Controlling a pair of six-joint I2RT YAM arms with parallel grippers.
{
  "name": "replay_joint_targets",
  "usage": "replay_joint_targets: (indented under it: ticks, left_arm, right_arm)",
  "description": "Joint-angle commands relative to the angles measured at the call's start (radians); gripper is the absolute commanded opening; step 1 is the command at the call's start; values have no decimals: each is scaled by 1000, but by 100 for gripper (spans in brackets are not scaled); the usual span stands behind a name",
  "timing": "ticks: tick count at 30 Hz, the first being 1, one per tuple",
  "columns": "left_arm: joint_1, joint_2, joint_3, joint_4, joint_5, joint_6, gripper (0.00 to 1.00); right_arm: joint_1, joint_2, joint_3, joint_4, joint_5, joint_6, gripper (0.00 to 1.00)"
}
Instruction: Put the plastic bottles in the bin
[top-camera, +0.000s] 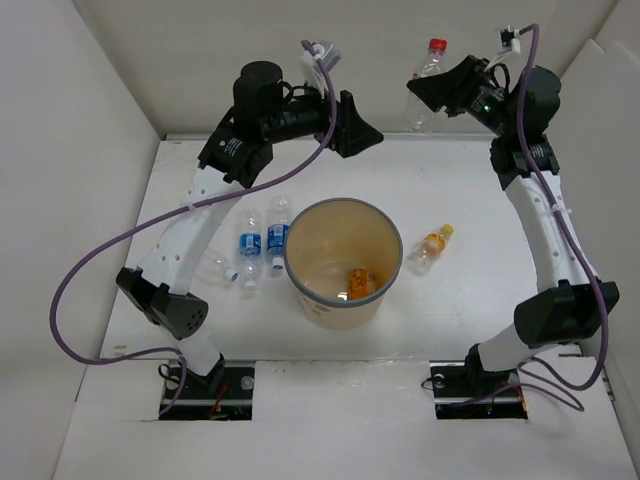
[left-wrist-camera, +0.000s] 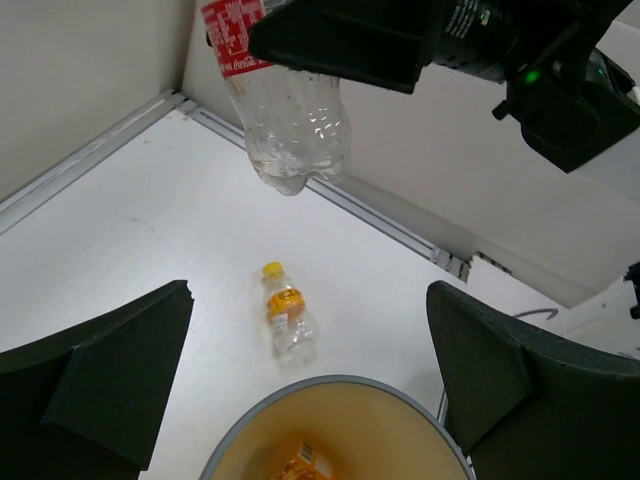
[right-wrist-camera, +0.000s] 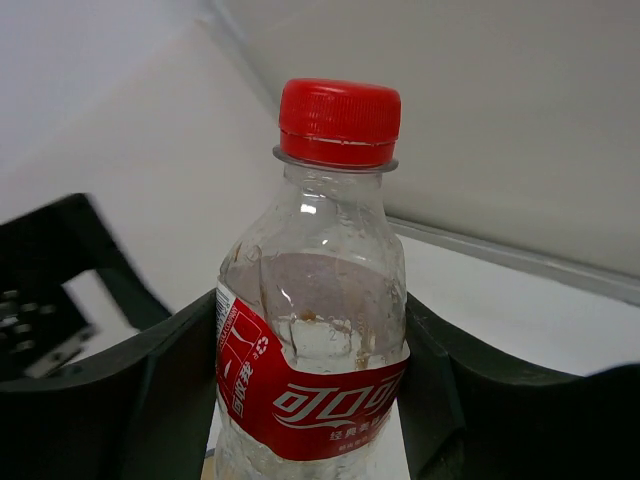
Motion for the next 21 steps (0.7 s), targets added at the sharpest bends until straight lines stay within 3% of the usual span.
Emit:
replay_joint_targets:
  ticks: [1, 8, 10, 18, 19, 21]
  left_arm:
    - [0, -33, -51, 157, 169, -2, 100]
    - [0, -79, -134, 298, 197, -69, 100]
    - [0, -79, -144, 298, 153, -69, 100]
    - [0, -121, -204, 358, 56, -104, 100]
    - [0, -133, -215, 369, 42, -105, 98]
    - [0, -142, -230, 395, 30, -115, 83]
  right_arm:
    - [36, -16, -6, 223, -174, 138, 0]
    - [157, -51, -53, 424, -183, 259, 0]
    - [235, -51, -53, 446, -174, 260, 0]
    - [315, -12, -64, 525, -174, 304, 0]
    - [330, -12, -75, 538, -174, 304, 0]
    - [340, -12, -98, 550, -174, 304, 2]
